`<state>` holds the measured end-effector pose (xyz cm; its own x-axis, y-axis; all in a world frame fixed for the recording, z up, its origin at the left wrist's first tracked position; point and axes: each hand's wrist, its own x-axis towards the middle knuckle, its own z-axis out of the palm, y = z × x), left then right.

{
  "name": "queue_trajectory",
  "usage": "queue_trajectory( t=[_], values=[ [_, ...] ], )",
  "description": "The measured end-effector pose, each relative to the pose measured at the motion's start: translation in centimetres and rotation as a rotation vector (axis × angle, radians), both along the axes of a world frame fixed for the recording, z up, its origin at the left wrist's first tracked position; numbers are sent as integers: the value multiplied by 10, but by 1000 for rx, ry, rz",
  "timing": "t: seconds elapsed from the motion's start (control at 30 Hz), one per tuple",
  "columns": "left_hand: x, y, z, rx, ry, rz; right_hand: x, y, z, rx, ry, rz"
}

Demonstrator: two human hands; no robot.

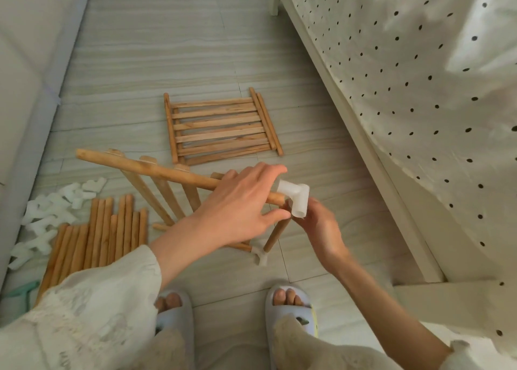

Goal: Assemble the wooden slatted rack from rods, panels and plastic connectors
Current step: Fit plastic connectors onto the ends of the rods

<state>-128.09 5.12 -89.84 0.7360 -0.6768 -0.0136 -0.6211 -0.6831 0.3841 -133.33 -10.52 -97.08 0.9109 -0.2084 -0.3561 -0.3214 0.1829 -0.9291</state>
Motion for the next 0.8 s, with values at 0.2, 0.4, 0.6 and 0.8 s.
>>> queue_trajectory(
  t=[0.2, 0.4, 0.6, 0.8],
  values=[
    [3, -11, 4, 125, -171, -261, -4, 4, -24, -500, -202, 329],
    [9, -24, 5, 186, -127, -316, -1, 6, -34, -717, -345, 308],
    [5, -27, 1, 183, -163, -277, 1, 15, -39, -708, -341, 203],
    [0, -29, 8, 161, -150, -181, -1, 21, -37, -672, -360, 148]
  ],
)
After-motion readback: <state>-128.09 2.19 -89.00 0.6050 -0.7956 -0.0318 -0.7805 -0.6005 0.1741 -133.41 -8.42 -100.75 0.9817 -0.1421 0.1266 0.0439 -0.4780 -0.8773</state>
